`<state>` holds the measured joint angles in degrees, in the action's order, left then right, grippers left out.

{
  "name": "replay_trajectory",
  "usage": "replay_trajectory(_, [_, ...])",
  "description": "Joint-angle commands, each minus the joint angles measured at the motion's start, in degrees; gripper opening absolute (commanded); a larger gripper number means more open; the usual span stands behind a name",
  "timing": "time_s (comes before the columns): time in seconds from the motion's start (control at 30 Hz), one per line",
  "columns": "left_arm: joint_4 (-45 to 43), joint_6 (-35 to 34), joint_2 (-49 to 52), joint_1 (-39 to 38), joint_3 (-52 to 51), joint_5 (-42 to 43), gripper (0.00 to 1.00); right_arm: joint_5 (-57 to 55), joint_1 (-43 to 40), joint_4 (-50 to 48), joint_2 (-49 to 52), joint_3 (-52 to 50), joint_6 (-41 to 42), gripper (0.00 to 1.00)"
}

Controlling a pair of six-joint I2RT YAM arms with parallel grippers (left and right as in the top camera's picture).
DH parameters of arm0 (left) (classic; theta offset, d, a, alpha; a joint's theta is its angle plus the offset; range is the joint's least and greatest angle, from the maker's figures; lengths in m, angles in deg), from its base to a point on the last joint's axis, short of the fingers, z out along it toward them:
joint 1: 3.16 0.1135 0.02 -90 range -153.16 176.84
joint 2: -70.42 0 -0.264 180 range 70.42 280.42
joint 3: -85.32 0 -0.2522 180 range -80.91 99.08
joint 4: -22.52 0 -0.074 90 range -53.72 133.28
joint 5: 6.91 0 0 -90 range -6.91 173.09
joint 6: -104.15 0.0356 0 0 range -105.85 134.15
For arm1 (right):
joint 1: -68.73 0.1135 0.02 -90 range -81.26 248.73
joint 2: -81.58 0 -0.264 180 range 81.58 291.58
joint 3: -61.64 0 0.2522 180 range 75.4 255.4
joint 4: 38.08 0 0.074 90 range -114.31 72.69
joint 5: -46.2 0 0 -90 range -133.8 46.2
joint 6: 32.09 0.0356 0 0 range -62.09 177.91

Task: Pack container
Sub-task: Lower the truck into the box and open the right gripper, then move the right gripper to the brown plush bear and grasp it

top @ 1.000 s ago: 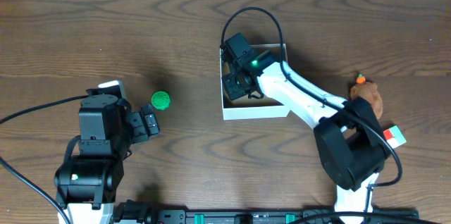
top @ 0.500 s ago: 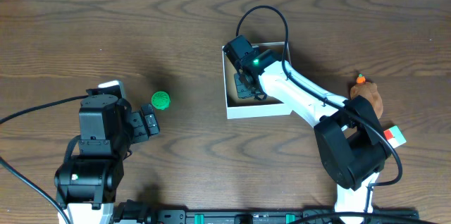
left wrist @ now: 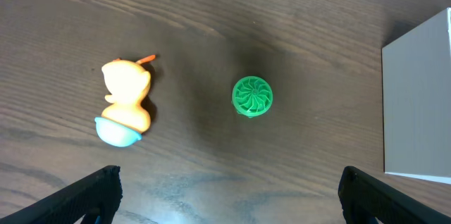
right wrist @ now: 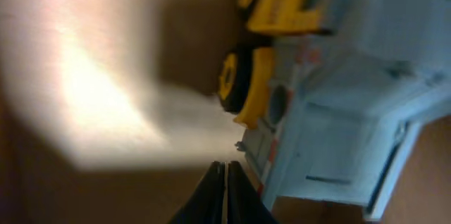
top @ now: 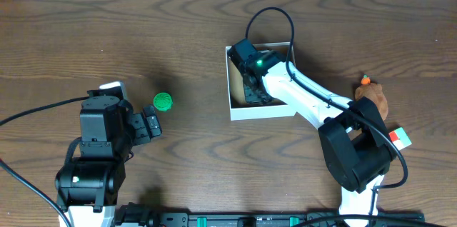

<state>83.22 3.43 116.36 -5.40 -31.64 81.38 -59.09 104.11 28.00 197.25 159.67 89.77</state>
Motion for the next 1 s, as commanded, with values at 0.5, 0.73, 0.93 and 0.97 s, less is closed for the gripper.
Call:
replay_trajectory(0.5, [0.2, -0.55, 0.04, 0.2, 1.14, -0.28, 0.98, -3.02, -0.28, -0.24, -0.07, 0.26, 2.84, 0.1])
replay_trajectory(0.73, [0.2, -0.55, 0.04, 0.2, 1.14, -0.28, 0.98, -5.95, -0.59, -1.4, -0.07, 0.26, 3.21, 0.2])
replay_trajectory(0.93, [0.2, -0.55, 0.04, 0.2, 1.14, -0.28, 0.98, -3.58, -0.2, -1.88, -0.07, 0.26, 1.11, 0.21])
replay_trajectory(0.97, [0.2, -0.55, 0.04, 0.2, 1.14, -0.28, 0.98, -3.32, -0.11, -1.92, -0.07, 0.26, 0.76, 0.21])
